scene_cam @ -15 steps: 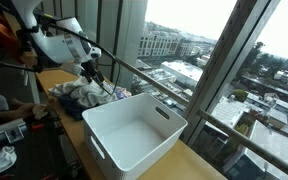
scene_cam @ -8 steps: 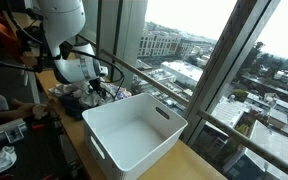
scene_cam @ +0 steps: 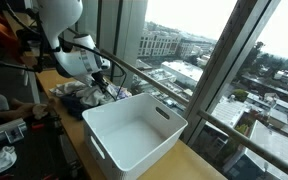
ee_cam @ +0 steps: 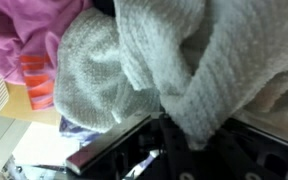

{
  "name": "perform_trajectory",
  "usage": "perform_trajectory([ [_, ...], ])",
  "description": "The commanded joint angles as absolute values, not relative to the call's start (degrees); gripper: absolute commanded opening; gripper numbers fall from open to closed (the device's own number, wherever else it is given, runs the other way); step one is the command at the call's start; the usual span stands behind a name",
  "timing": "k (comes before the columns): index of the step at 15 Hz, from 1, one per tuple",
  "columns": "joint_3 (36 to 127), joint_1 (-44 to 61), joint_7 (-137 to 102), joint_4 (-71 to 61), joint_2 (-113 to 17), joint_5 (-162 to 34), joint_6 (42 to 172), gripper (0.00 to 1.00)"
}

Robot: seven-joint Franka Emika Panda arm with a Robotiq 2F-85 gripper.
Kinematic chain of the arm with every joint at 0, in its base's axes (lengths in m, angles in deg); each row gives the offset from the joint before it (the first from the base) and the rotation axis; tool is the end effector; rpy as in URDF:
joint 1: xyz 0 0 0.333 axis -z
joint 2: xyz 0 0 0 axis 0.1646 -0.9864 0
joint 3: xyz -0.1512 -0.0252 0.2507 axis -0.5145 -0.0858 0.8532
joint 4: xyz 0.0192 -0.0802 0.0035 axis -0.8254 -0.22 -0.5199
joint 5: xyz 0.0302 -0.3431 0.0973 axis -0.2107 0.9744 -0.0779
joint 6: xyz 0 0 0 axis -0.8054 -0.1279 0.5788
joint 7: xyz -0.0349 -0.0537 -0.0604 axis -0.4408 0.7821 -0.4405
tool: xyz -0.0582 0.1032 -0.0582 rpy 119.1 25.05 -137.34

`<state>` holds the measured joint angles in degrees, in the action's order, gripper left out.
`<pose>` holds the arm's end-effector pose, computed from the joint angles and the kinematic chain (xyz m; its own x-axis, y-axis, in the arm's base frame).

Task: Put the clothes in the basket

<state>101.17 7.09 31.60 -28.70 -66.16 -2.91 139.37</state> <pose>0.5312 0.2269 0.1644 0.8510 0.3520 0.3897 0.3383 -0.9351 0.1059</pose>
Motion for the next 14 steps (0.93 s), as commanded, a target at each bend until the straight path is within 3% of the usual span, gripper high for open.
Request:
perform_trajectory([
  [1, 101.37, 8.33, 32.70, -36.41, -54.82, -2.22, 139.27, 0.03],
  [8, 102.90, 14.57, 21.75, -46.42, -34.42, -12.15, 138.38, 0.03],
  [14, 97.41, 19.12, 3.87, -47.54, -23.84, -25.50, 137.51, 0.03],
])
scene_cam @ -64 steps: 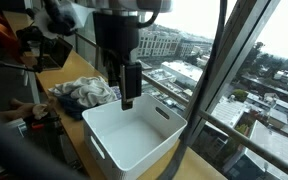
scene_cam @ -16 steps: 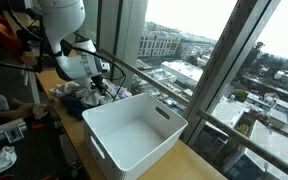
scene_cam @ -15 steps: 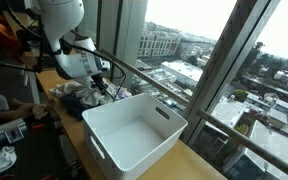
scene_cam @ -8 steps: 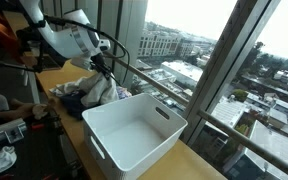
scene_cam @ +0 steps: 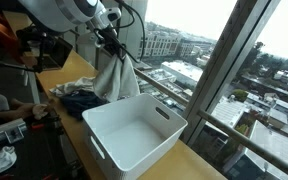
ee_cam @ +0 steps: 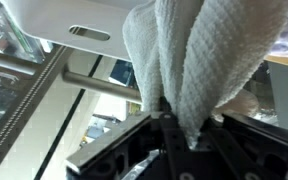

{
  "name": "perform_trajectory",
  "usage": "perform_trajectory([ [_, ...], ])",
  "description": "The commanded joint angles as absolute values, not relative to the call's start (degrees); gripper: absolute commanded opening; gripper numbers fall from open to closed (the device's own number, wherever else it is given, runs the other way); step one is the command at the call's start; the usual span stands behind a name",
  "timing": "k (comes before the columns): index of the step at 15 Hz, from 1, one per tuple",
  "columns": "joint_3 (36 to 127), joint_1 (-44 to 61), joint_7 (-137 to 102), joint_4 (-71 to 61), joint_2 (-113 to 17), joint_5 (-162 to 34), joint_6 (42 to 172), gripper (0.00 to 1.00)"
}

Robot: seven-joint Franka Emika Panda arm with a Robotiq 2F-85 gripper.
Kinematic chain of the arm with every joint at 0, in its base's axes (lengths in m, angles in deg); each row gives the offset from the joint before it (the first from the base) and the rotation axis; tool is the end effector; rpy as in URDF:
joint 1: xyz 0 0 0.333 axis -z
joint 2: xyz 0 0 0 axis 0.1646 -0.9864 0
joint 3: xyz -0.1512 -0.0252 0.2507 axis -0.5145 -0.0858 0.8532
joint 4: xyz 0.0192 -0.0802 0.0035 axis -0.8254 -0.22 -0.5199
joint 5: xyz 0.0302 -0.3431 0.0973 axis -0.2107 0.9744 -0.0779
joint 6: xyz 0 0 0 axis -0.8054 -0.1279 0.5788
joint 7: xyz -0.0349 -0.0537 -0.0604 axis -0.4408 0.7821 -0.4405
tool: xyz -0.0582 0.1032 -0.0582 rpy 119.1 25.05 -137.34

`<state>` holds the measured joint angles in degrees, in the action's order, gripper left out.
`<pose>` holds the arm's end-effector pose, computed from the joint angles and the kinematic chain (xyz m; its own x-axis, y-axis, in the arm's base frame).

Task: Put the clothes in the basket

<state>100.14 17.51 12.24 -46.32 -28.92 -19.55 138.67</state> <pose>0.5130 0.1008 0.3886 0.7535 0.3108 0.5794 0.1714 -0.9436 0.2832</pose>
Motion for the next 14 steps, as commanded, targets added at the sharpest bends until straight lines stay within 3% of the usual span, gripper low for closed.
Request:
perform_trajectory([
  [1, 95.90, 19.71, 1.15, -47.10, -22.70, -27.41, 136.98, 0.03],
  [7, 86.23, 21.29, -13.71, -45.13, -19.80, -35.78, 136.66, 0.03],
  [14, 88.31, 22.68, -4.50, -52.33, -24.10, -26.69, 142.62, 0.03],
])
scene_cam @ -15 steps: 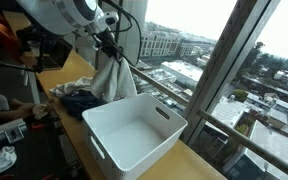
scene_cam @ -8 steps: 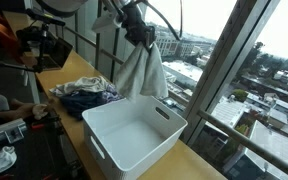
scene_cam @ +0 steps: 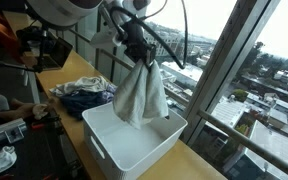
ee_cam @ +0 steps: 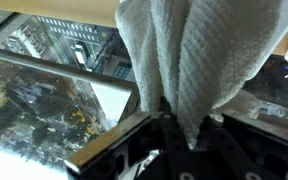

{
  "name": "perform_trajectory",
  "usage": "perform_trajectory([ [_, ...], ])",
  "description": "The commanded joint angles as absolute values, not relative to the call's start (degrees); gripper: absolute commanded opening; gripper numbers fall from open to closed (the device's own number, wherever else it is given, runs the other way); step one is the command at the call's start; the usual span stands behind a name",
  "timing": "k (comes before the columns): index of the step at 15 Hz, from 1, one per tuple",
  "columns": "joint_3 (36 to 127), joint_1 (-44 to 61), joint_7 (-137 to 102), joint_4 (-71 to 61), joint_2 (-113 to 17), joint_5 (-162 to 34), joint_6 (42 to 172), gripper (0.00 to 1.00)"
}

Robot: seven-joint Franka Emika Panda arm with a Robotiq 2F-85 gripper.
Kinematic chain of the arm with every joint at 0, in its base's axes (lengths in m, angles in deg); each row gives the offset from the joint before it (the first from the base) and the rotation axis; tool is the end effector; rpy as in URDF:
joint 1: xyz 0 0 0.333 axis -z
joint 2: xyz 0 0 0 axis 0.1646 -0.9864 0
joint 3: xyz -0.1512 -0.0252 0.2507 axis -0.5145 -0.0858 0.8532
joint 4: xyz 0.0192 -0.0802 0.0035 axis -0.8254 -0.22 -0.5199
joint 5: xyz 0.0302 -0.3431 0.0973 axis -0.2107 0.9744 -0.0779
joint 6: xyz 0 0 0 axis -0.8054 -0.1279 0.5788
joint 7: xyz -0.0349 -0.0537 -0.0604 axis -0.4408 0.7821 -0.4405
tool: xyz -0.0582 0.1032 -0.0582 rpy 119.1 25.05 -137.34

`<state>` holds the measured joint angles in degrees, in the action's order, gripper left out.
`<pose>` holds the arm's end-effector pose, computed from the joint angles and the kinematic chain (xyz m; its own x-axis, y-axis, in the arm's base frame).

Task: Put the clothes in the basket

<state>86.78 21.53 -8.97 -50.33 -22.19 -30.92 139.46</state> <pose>0.4991 -0.0602 0.4247 0.7944 0.2391 0.5584 0.0379 -0.9370 0.3473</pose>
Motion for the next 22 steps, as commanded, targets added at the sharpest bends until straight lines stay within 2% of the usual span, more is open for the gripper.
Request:
perform_trajectory([
  [1, 88.18, 22.64, -3.56, -52.73, -25.56, -25.60, 143.20, 0.03],
  [2, 88.19, 22.74, -2.10, -53.12, -26.56, -24.04, 143.56, 0.33],
  [6, 88.58, 21.47, 1.86, -54.10, -28.58, -19.65, 143.45, 0.58],
  [12, 94.52, 16.48, 12.04, -53.78, -29.35, -11.30, 144.42, 0.99],
  [17, 98.80, 12.48, 23.27, -49.19, -35.84, -2.36, 148.12, 1.00],
  [22, 98.18, 8.04, 34.11, -38.76, -48.88, 9.74, 150.92, 1.00],
])
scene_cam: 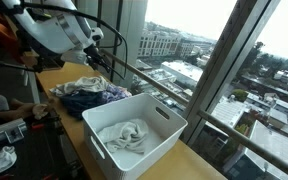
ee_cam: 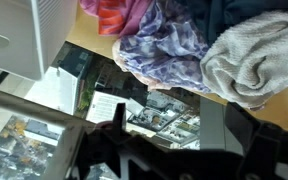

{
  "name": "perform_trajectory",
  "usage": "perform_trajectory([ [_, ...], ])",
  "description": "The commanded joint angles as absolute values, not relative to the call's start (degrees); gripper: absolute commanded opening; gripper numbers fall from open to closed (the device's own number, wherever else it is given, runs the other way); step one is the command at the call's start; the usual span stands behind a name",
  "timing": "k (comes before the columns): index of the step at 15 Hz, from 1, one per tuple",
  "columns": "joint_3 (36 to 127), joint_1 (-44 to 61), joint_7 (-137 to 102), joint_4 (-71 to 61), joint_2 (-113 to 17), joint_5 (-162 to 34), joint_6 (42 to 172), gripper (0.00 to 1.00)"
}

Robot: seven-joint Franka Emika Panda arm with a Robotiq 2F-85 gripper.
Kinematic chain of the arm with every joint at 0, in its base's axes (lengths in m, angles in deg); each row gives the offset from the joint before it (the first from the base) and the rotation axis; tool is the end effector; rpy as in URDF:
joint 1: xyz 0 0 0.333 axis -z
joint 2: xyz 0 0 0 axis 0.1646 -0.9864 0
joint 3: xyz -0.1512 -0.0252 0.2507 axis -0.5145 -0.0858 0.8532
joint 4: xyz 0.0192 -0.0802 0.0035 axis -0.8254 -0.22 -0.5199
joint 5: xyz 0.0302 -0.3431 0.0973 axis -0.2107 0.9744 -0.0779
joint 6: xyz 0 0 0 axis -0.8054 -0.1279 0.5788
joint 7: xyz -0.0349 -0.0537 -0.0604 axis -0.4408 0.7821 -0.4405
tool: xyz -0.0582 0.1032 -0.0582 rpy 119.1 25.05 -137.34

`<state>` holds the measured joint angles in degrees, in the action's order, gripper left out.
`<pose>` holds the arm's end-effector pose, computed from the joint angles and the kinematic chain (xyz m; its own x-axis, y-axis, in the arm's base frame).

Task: Put the clothes in the basket

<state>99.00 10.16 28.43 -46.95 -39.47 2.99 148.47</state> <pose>0.4761 0.1849 0.2968 0.6841 0.4827 0.5468 0.4378 -0.8714 0.2214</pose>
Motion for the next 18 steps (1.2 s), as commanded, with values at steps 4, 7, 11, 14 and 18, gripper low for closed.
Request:
perform_trajectory([
  [4, 97.53, 4.40, 39.11, -27.32, -62.28, 15.76, 151.88, 1.00],
  [7, 97.31, 2.81, 39.07, -18.86, -72.58, 16.86, 152.20, 1.00],
  [11, 98.67, 2.59, 35.61, -10.11, -84.20, 14.49, 152.42, 1.00],
  [14, 100.58, 3.40, 32.06, -4.52, -91.19, 12.11, 152.19, 0.75],
  [18, 101.99, 4.36, 29.13, -1.73, -93.89, 10.55, 152.33, 0.50],
])
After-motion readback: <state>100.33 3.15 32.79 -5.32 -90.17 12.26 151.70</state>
